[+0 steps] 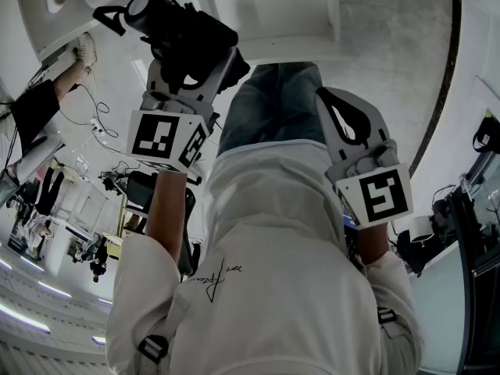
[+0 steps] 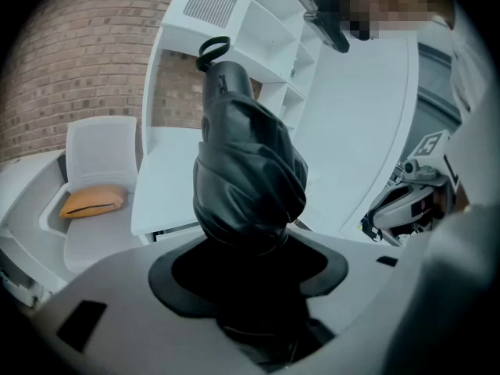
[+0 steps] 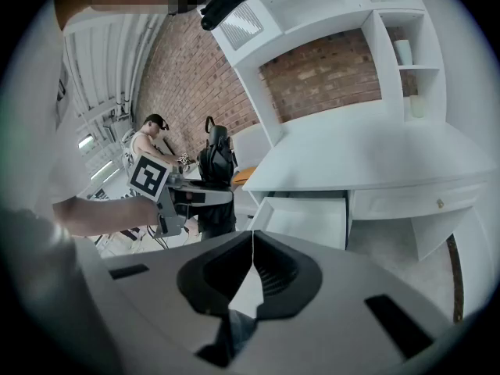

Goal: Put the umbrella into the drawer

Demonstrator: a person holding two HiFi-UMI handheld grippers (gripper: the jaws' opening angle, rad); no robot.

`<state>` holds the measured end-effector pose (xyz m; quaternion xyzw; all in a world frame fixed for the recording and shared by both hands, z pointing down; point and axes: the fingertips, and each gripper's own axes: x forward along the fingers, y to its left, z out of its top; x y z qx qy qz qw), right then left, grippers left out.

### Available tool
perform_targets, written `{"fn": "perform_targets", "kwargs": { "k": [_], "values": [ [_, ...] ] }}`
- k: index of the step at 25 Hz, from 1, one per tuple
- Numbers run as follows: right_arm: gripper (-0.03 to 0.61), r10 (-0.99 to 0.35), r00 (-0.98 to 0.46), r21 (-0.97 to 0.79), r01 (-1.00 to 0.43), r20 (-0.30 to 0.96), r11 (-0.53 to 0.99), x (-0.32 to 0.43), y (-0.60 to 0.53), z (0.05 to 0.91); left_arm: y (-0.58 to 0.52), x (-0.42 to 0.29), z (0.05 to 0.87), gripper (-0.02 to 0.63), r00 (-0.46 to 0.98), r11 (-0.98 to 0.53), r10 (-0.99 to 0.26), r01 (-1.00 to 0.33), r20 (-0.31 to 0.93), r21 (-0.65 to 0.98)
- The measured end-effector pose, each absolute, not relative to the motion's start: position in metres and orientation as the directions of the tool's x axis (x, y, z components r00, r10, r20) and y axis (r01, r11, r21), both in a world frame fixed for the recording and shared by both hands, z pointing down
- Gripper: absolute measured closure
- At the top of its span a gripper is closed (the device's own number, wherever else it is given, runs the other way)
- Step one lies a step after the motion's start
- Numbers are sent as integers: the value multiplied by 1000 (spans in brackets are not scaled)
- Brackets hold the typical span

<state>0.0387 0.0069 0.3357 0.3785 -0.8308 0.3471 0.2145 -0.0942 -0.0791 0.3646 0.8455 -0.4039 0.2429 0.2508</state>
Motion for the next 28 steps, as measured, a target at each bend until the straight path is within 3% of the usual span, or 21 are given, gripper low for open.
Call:
{"fn": "perform_targets", "kwargs": {
  "k": [28],
  "values": [
    [552,-460,-633,-456,-772,623,444,56,-10,347,-102,-82,406,357,512,-613,-484,-777,709,143]
  ]
}}
